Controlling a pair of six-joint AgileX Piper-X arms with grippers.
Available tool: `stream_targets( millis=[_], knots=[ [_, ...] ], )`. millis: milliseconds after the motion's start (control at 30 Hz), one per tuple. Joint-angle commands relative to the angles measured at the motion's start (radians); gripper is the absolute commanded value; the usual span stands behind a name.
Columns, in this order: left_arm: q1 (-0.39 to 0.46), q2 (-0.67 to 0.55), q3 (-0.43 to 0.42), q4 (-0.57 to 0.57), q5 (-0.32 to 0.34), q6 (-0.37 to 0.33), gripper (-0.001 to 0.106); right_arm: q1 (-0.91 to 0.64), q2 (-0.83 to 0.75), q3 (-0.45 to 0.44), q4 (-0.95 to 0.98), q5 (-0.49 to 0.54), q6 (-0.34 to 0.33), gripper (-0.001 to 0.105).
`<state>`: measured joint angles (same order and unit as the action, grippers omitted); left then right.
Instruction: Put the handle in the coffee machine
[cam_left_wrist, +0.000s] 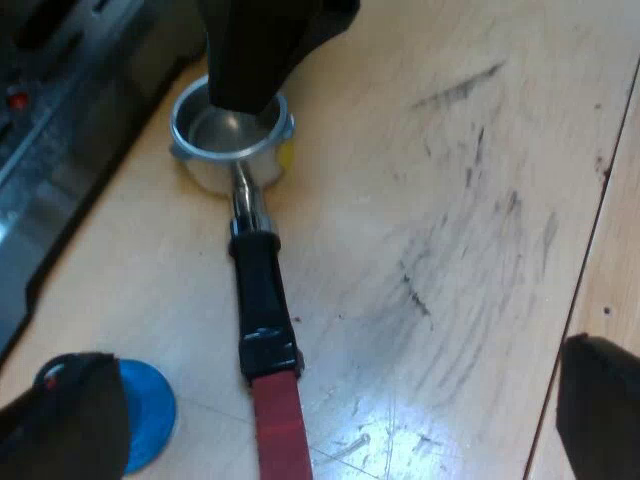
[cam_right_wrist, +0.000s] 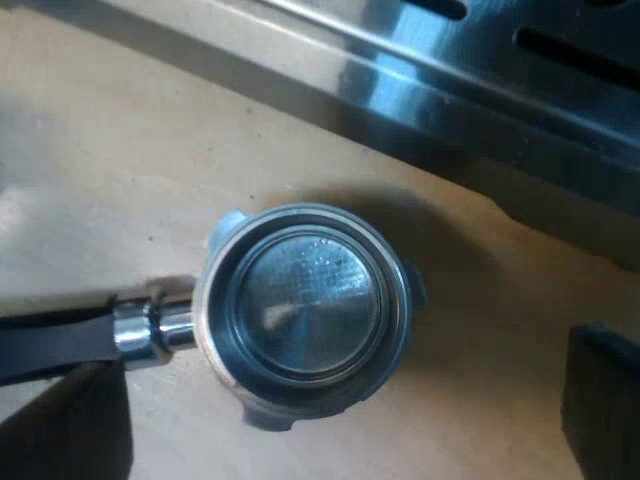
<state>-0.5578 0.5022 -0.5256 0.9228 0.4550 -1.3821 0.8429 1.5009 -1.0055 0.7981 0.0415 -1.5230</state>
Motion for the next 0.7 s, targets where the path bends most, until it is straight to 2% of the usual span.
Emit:
stream_targets(
  millis=[33,133,200,267,700],
  knots=[
    [0.003,0.035,-0.002,-0.018,-0.002,-0.009,0.087,-0.002,0.027,-0.01,-0.011,-0.01,-0.032,0.083],
    [0.003,0.049,-0.002,-0.018,-0.002,-0.009,0.087,-0.002,0.035,-0.01,-0.015,-0.01,-0.039,0.083],
    [0.003,0.05,-0.002,-0.018,-0.002,-0.009,0.087,-0.002,0.064,-0.01,-0.052,-0.023,-0.083,0.083],
    [0.003,0.05,-0.002,-0.018,-0.002,-0.009,0.087,-0.002,0.082,-0.01,-0.088,-0.048,-0.099,0.083],
    [0.003,0.05,-0.002,-0.018,-0.002,-0.007,0.087,-0.002,0.16,-0.01,-0.131,-0.088,-0.119,0.083]
  ],
)
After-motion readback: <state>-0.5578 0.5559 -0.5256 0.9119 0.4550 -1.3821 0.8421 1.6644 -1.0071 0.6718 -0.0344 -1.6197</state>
